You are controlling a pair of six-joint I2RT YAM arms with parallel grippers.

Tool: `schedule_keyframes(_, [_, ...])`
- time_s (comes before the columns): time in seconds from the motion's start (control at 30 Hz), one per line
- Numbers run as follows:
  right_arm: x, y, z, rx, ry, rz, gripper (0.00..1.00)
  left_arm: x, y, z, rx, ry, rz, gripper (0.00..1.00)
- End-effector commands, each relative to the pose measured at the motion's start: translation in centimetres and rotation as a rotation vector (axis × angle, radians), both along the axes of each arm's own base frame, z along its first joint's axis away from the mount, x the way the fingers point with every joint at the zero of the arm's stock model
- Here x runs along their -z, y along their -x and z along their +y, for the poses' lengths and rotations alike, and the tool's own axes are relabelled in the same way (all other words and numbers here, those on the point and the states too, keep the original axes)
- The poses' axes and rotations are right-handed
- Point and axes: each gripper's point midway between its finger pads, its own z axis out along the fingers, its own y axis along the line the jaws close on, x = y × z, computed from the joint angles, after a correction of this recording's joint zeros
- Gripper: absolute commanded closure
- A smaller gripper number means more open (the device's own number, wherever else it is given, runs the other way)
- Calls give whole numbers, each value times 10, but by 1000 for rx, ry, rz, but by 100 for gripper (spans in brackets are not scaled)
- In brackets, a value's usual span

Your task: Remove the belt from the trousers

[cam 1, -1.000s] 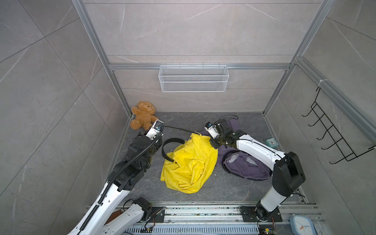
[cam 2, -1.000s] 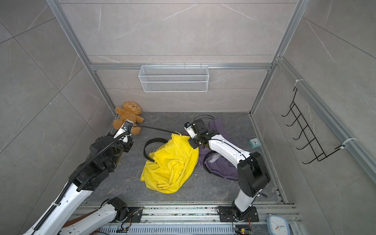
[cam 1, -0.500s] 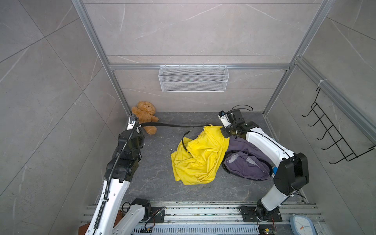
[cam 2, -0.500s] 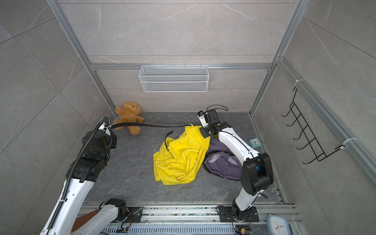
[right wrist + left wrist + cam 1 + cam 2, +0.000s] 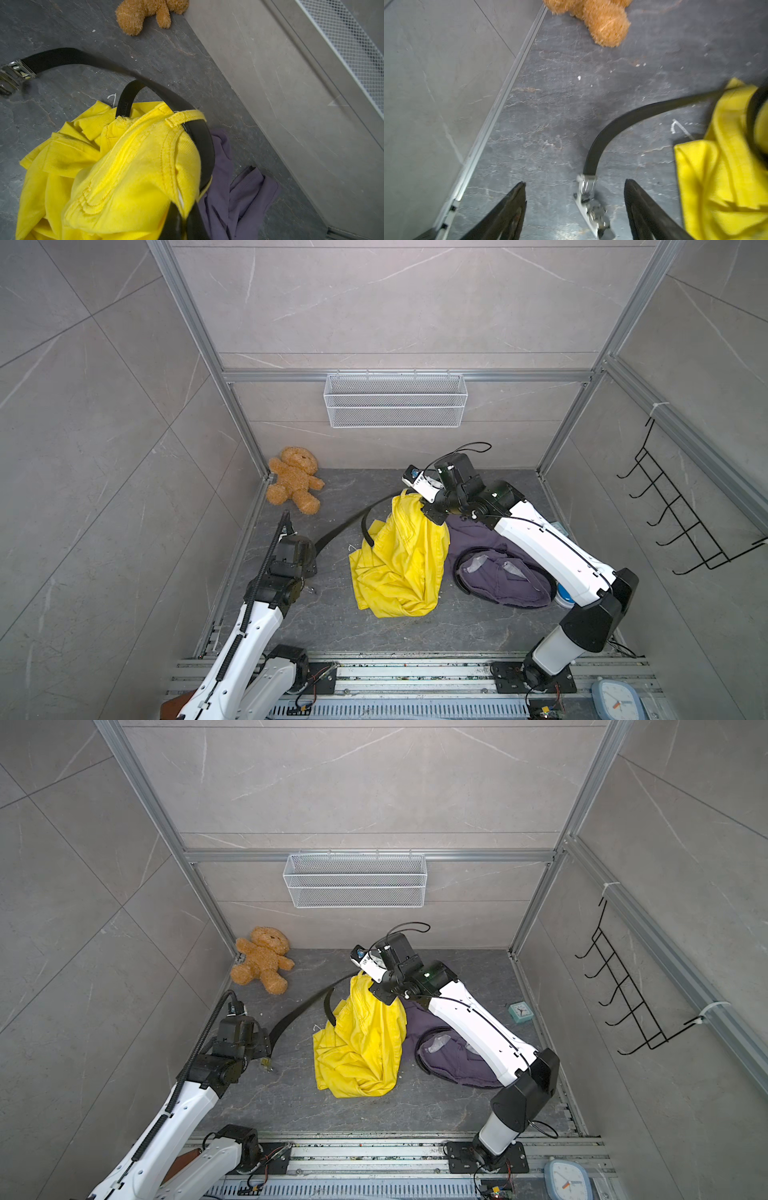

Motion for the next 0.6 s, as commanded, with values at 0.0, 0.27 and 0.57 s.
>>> schedule_keyframes(0.0, [-13, 4, 10, -38, 13, -27, 100, -55, -16, -31, 111, 34, -177, 0])
schedule_keyframes(0.27, [-21, 13, 31, -81, -1, -17, 100, -100, -37, -153, 601, -26, -288, 0])
schedule_keyframes(0.57, [-34, 28, 37, -119, -26, -29, 100, -88, -85, -182, 635, -147, -307, 3])
